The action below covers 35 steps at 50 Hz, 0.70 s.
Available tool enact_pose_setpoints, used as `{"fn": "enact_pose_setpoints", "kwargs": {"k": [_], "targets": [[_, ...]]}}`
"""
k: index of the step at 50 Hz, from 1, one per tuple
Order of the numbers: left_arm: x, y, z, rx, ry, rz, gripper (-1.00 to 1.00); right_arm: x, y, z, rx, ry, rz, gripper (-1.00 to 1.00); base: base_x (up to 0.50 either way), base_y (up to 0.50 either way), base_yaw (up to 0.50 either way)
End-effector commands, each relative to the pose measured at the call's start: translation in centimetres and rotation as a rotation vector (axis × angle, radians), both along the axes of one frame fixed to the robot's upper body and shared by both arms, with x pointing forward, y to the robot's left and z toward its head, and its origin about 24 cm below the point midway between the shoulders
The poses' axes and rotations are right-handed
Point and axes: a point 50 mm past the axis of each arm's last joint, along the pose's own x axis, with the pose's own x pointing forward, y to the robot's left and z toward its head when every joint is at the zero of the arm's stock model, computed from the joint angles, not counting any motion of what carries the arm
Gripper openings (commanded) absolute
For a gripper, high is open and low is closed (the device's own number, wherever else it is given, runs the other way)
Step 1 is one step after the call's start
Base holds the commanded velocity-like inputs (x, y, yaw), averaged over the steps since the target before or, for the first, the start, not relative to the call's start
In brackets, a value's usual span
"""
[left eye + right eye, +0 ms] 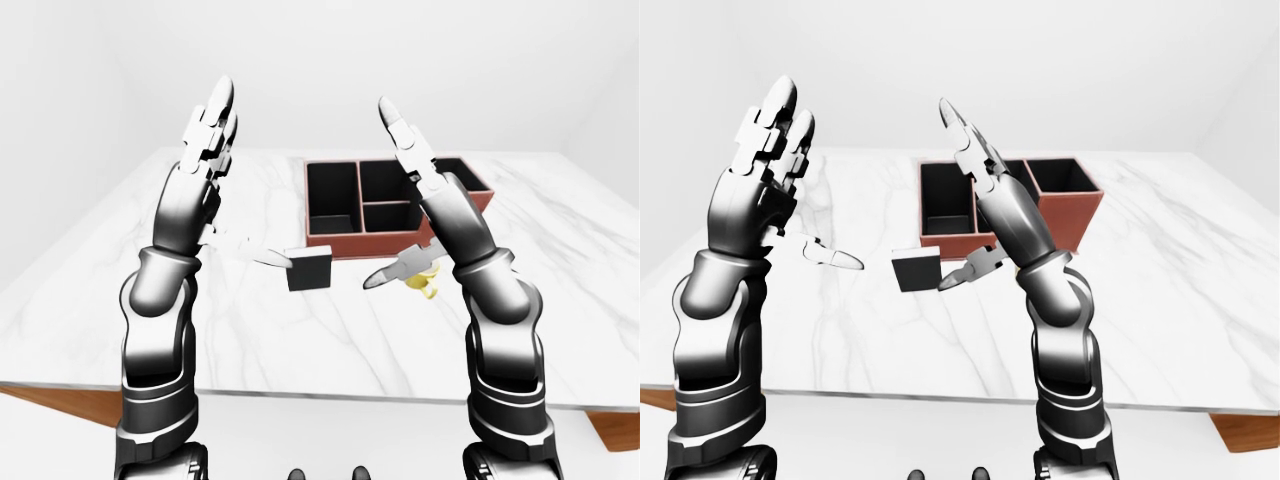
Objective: Pick up the book and place it in the caddy.
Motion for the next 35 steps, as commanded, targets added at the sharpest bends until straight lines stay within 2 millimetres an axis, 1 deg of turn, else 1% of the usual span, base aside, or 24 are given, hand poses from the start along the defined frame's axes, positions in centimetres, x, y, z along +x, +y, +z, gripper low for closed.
{"fn": "enact_pose_setpoints", "kwargs": {"k": [1, 23, 35], "targets": [[-0.03, -0.04, -0.03, 0.002, 0.001, -0.001, 1.00, -0.11, -0.01, -0.07, -0.005, 0.002, 0.001, 1.00, 0.05, 0.00, 0.00], [-0.16, -0.05, 0.08, 0.006, -0.006, -0.002, 1.00, -0.42, -0.16, 0.17, -0.013, -0.011, 0.002, 1.00, 0.06, 0.00, 0.00], [-0.53, -0.15, 0.39, 0.010, -0.026, -0.006, 1.00, -0.62, 0.09, 0.33, -0.018, -0.022, 0.009, 1.00, 0.06, 0.00, 0.00]]}}
